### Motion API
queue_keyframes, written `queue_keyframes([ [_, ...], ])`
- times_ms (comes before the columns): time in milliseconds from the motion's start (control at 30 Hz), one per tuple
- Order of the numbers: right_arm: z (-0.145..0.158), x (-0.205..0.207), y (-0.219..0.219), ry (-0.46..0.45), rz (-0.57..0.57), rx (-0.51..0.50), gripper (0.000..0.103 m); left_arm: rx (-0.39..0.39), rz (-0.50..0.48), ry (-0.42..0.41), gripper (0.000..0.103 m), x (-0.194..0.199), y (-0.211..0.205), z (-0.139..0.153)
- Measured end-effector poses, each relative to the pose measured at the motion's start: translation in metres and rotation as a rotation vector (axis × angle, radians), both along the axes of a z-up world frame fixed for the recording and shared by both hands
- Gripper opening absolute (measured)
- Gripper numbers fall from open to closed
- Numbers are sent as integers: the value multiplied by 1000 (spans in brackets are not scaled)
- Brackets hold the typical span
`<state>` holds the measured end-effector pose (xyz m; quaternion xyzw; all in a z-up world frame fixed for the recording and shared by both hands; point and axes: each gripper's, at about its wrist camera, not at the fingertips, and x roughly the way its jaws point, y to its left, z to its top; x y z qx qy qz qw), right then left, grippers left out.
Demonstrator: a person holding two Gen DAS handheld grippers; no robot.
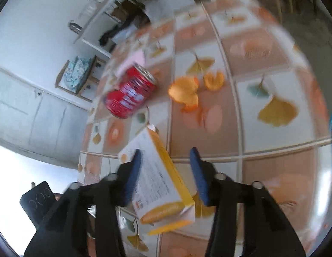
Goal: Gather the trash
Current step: 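Grasp the orange-white capsule box with the right tool and pass it to the left tool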
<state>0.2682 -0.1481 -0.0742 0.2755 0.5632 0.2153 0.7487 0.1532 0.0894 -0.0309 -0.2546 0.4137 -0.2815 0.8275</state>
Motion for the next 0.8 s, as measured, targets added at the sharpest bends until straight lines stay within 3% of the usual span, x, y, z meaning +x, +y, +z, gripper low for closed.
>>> queue_keyframes([
  [33,-7,-2,3,29,5,25,29,-15,-5,25,76,5,-3,-4],
  [200,-14,-19,16,70,58,126,24,-38,-15,59,75,9,-5,-9],
  [400,-23,-52,42,163,168,257,23,-6,5,86,77,-1,8,-6],
  [567,-22,-56,39,176,178,308,23,131,21,106,82,-2,10,0],
  [733,-15,-55,13,149,101,306,36,404,-15,108,86,10,-24,3],
  [800,-10,-57,2,125,73,296,40,466,-34,119,86,13,-35,-2],
])
